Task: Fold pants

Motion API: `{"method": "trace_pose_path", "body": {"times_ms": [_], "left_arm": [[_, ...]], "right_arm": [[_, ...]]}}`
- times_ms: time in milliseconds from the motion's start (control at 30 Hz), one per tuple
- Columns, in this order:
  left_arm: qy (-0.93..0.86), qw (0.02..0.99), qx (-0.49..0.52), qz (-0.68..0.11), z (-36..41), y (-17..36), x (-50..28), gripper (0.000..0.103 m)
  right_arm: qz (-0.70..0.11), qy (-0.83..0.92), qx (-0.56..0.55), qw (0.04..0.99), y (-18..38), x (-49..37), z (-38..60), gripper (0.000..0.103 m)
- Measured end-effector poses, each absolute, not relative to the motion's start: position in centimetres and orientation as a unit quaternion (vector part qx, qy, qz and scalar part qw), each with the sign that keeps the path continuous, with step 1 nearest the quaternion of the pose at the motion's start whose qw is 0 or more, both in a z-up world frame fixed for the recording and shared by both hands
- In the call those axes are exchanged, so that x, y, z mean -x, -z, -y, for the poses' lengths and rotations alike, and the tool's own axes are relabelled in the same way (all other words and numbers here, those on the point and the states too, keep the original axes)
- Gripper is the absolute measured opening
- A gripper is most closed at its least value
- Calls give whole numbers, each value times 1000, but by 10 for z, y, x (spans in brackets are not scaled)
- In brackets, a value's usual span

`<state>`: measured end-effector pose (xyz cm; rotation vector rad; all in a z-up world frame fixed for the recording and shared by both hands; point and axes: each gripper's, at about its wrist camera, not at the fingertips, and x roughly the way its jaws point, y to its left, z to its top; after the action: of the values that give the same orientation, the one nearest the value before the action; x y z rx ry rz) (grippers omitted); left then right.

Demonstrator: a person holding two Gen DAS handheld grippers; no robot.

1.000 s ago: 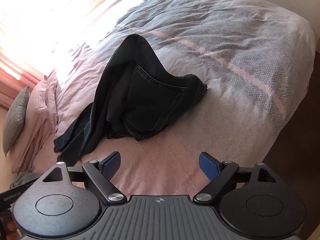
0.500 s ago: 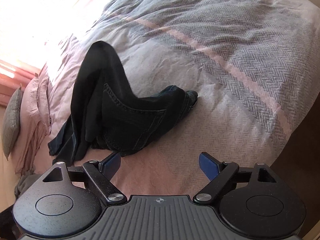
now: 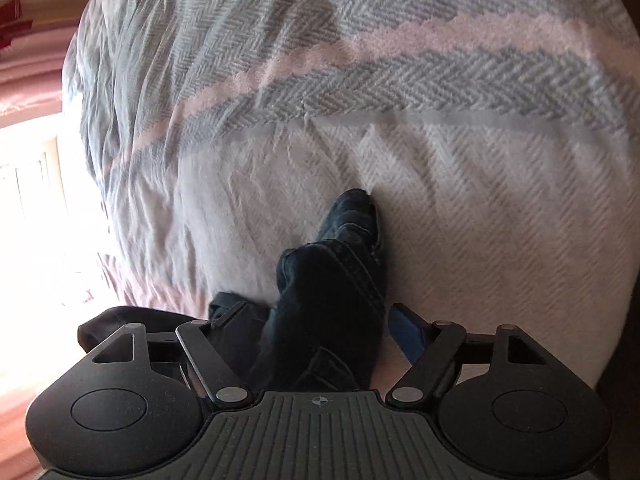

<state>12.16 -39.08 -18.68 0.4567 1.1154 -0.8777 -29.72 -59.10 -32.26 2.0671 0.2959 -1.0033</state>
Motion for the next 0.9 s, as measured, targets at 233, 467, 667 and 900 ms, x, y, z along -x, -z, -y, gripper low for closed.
{"method": "trace_pose_path", "body": {"times_ms": [233,467,667,900], "left_arm": [[532,676,-357,-363,453,232,-104,80],[631,574,-454,-256,484,285,-82,4],[575,682,-387,-234,482,232,-162,3],[459,822,-301,-151,460,105,-252,2]], "right_arm": [[-132,409,-794,429,332,289,565,6],[-116,444,-754,471,307,288,548,1],[-123,457,-635,610,223,230,610,0],[-37,408,-500,763,97,132,671,0]]}}
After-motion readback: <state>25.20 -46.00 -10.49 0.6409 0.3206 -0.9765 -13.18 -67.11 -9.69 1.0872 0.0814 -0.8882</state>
